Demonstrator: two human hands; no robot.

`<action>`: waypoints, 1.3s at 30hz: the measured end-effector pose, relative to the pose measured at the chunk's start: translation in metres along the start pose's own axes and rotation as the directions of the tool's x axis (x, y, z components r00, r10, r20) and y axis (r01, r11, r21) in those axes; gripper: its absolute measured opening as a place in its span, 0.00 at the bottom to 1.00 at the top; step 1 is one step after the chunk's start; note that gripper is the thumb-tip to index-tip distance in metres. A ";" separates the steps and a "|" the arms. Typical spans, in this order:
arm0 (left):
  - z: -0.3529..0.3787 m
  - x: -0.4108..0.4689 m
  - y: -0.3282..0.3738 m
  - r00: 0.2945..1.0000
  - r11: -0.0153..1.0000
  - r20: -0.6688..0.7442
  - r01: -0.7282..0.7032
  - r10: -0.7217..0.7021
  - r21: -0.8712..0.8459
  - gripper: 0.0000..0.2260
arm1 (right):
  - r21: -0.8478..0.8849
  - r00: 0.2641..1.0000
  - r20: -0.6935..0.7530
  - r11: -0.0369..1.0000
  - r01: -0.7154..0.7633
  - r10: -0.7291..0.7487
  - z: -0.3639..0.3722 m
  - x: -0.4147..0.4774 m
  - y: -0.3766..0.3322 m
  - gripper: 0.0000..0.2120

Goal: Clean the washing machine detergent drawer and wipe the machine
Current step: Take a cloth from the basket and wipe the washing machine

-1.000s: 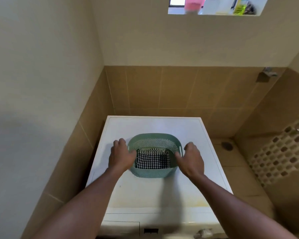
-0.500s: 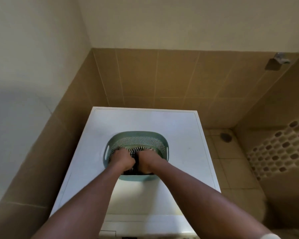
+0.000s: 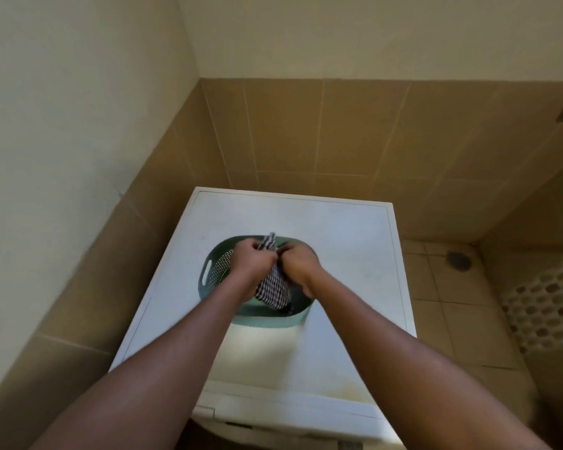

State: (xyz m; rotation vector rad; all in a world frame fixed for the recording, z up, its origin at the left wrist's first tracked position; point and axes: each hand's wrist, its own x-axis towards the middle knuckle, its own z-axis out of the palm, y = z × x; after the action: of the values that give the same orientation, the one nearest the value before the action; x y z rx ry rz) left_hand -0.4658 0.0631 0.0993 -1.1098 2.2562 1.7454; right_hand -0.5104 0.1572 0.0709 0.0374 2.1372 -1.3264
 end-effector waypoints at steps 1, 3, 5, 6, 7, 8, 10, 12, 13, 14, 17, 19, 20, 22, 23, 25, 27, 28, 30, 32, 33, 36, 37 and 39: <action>0.002 -0.008 0.005 0.998 0.998 -0.027 -0.062 0.062 0.000 0.06 | 0.157 0.999 -0.020 0.987 -0.036 0.040 -0.006 -0.005 -0.005 0.14; 0.008 -0.030 0.014 0.979 0.984 -0.092 -0.179 0.180 0.019 0.07 | 0.391 0.996 0.037 0.916 -0.087 0.079 -0.014 -0.019 -0.013 0.14; 0.016 -0.054 0.020 0.944 0.954 -0.143 -0.300 0.298 0.007 0.09 | 0.606 0.986 0.162 0.784 -0.136 0.045 -0.019 -0.036 -0.021 0.19; 0.020 -0.068 0.021 0.926 0.936 -0.145 -0.352 0.348 -0.007 0.11 | 0.695 0.974 0.227 0.701 -0.159 -0.004 -0.023 -0.047 -0.023 0.24; 0.024 -0.083 0.020 0.910 0.916 -0.130 -0.401 0.394 -0.029 0.12 | 0.762 0.960 0.270 0.626 -0.167 -0.073 -0.028 -0.058 -0.024 0.26; 0.028 -0.098 0.016 0.892 0.893 -0.106 -0.446 0.440 -0.051 0.13 | 0.813 0.943 0.297 0.557 -0.167 -0.151 -0.034 -0.070 -0.022 0.25; 0.033 -0.126 0.005 0.844 0.837 -0.040 -0.535 0.535 -0.116 0.14 | 0.894 0.915 0.276 0.428 -0.133 -0.293 -0.049 -0.097 -0.011 0.19; 0.036 -0.150 -0.009 0.795 0.789 0.080 -0.575 0.602 -0.216 0.17 | 0.952 0.905 0.214 0.287 -0.108 -0.369 -0.060 -0.122 0.013 0.14; 0.036 -0.161 -0.017 0.766 0.778 0.169 -0.571 0.620 -0.263 0.19 | 0.968 0.910 0.183 0.231 -0.100 -0.373 -0.063 -0.135 0.030 0.14; 0.035 -0.171 -0.026 0.739 0.781 0.263 -0.553 0.620 -0.290 0.20 | 0.979 0.918 0.155 0.184 -0.092 -0.366 -0.064 -0.150 0.049 0.14; 0.034 -0.194 -0.055 0.697 0.817 0.428 -0.512 0.576 -0.266 0.15 | 0.994 0.955 0.078 0.102 -0.050 -0.286 -0.061 -0.190 0.106 0.17; 0.028 -0.199 -0.078 0.700 0.787 0.382 -0.599 0.604 -0.148 0.12 | 0.989 0.980 -0.034 0.136 0.061 -0.196 -0.056 -0.206 0.135 0.19; 0.022 -0.197 -0.091 0.677 0.728 0.341 -0.684 0.652 -0.034 0.11 | 0.966 0.982 -0.116 0.212 0.147 -0.151 -0.053 -0.210 0.147 0.18; 0.006 -0.189 -0.118 0.601 0.560 0.345 -0.799 0.721 0.221 0.11 | 0.776 0.941 -0.324 0.540 0.326 -0.103 -0.043 -0.213 0.162 0.18; -0.007 -0.183 -0.132 0.591 0.487 0.395 -0.806 0.703 0.337 0.12 | 0.528 0.893 -0.416 0.755 0.389 -0.169 -0.036 -0.213 0.168 0.20; -0.038 -0.171 -0.162 0.649 0.351 0.489 -0.744 0.582 0.569 0.16 | -0.121 0.890 -0.258 0.927 0.355 -0.375 -0.015 -0.207 0.181 0.29; -0.073 -0.162 -0.188 0.740 0.253 0.507 -0.645 0.443 0.721 0.18 | -0.562 0.961 -0.062 0.805 0.189 -0.268 0.003 -0.195 0.199 0.41; -0.091 -0.161 -0.200 0.770 0.244 0.494 -0.612 0.405 0.753 0.18 | -0.653 0.972 -0.070 0.747 0.125 -0.224 0.012 -0.192 0.205 0.43; -0.124 -0.162 -0.223 0.789 0.262 0.463 -0.585 0.403 0.768 0.17 | -0.655 0.941 -0.209 0.752 0.068 -0.267 0.028 -0.189 0.212 0.37; -0.147 -0.164 -0.243 0.792 0.285 0.435 -0.575 0.429 0.766 0.18 | -0.651 0.886 -0.350 0.759 0.004 -0.305 0.038 -0.186 0.216 0.33; -0.156 -0.164 -0.253 0.795 0.304 0.423 -0.572 0.436 0.762 0.19 | -0.680 0.881 -0.377 0.731 -0.053 -0.287 0.041 -0.185 0.218 0.34; -0.176 -0.160 -0.277 0.812 0.391 0.363 -0.549 0.456 0.739 0.22 | -0.745 0.887 -0.415 0.636 -0.203 -0.202 0.058 -0.177 0.222 0.36; -0.181 -0.156 -0.285 0.820 0.415 0.334 -0.535 0.465 0.736 0.23 | -0.759 0.883 -0.419 0.616 -0.211 -0.214 0.073 -0.174 0.218 0.35; -0.187 -0.145 -0.300 0.822 0.449 0.253 -0.506 0.510 0.736 0.23 | -0.809 0.872 -0.376 0.569 -0.144 -0.313 0.113 -0.167 0.206 0.33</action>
State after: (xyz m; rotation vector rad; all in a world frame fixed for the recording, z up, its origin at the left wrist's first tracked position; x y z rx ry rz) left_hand -0.1193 -0.0554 -0.0099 -0.2250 3.0460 0.5540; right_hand -0.2522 0.2142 -0.0432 -0.1401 3.0454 -0.1998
